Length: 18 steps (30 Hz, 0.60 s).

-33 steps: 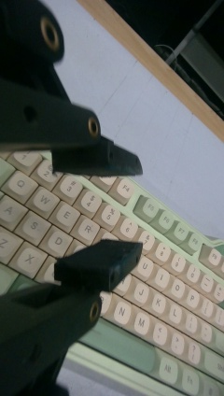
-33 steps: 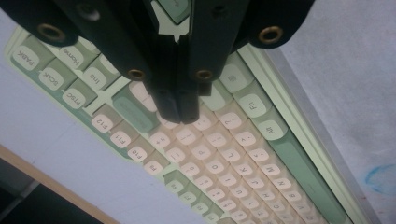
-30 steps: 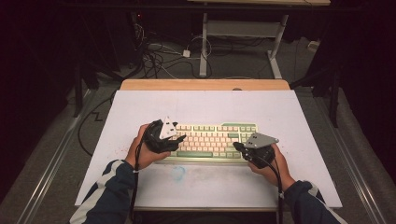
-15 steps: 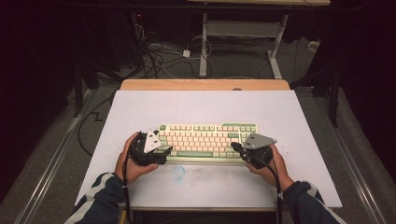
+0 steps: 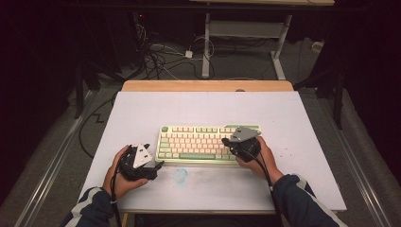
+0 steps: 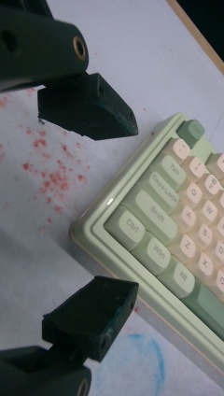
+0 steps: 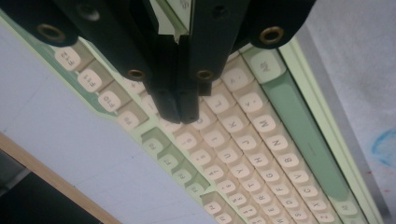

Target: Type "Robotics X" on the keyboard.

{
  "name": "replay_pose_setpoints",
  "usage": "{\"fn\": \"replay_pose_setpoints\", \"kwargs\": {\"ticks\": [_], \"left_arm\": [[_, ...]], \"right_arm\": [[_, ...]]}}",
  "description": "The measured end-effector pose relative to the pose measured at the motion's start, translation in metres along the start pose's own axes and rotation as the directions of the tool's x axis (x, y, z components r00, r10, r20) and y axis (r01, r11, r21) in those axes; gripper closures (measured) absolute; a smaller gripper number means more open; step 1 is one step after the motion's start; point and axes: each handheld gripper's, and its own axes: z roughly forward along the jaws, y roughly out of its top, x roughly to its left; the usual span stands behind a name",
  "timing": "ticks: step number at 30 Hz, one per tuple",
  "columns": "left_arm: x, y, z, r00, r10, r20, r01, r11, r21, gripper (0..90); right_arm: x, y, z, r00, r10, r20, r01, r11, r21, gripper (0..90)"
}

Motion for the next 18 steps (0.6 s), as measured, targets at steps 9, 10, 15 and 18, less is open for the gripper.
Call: {"fn": "replay_pose_setpoints", "kwargs": {"ticks": [9,10,15,18], "left_arm": [[0.003,-0.002,-0.006,0.9998,-0.018,-0.009,0.018,0.9998,0.000,20.4],[0.002,-0.002,-0.006,0.9999,-0.013,-0.010,0.014,0.9999,0.004,20.5],[0.002,-0.003,-0.005,0.9999,-0.003,-0.011,0.003,1.0000,0.005,20.5],[0.002,-0.002,-0.006,0.9999,-0.006,-0.012,0.006,1.0000,0.002,20.5]], "right_arm": [[0.005,0.017,0.025,0.9998,-0.018,-0.008,0.018,0.999,0.031,90.0],[0.005,0.018,0.027,0.9998,-0.020,-0.004,0.020,0.999,0.040,90.0],[0.004,0.016,0.040,0.9998,-0.018,-0.001,0.018,0.997,0.076,90.0],[0.004,0.018,0.041,0.9999,-0.017,0.003,0.016,0.997,0.078,90.0]]}}
